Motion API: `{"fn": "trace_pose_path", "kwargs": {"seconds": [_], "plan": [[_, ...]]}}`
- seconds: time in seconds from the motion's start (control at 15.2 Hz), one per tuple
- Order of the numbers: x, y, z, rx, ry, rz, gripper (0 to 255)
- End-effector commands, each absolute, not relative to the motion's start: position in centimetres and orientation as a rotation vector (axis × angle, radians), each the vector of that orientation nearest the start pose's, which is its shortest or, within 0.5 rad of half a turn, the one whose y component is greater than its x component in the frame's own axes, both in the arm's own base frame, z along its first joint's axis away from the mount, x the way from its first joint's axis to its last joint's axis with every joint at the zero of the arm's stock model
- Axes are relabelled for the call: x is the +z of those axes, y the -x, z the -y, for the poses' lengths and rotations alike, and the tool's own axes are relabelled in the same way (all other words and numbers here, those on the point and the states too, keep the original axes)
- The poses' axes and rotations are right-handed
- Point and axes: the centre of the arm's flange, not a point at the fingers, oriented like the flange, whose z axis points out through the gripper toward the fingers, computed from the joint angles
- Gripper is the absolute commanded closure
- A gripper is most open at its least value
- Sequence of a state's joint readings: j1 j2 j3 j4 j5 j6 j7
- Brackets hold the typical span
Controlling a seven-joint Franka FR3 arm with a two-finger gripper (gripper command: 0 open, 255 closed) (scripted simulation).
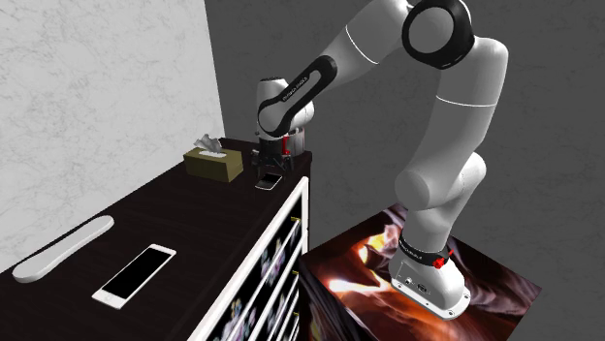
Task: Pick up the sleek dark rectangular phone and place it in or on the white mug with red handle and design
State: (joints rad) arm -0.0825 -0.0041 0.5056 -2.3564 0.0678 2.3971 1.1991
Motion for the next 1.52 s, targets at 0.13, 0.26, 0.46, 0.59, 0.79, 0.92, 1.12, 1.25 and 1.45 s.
{"fn": "trace_pose_path", "kwargs": {"seconds": [0.13, 0.26, 0.46, 0.59, 0.79, 0.92, 1.12, 1.25, 1.45], "plan": [[33.1, -46.1, -20.9, 0.003, 2.82, -1.234, 0], [33.1, -46.1, -20.9, 0.003, 2.82, -1.234, 0], [33.1, -46.1, -20.9, 0.003, 2.82, -1.234, 255], [33.0, -46.1, -20.9, 0.003, 2.82, -1.234, 255], [33.0, -46.0, -20.9, 0.003, 2.82, -1.234, 255], [33.0, -46.0, -20.9, 0.003, 2.82, -1.234, 255], [33.6, -46.1, -20.9, 0.003, 2.82, -1.234, 255], [34.6, -46.1, -20.9, 0.003, 2.82, -1.234, 255], [36.2, -46.1, -20.9, 0.003, 2.82, -1.234, 255]]}}
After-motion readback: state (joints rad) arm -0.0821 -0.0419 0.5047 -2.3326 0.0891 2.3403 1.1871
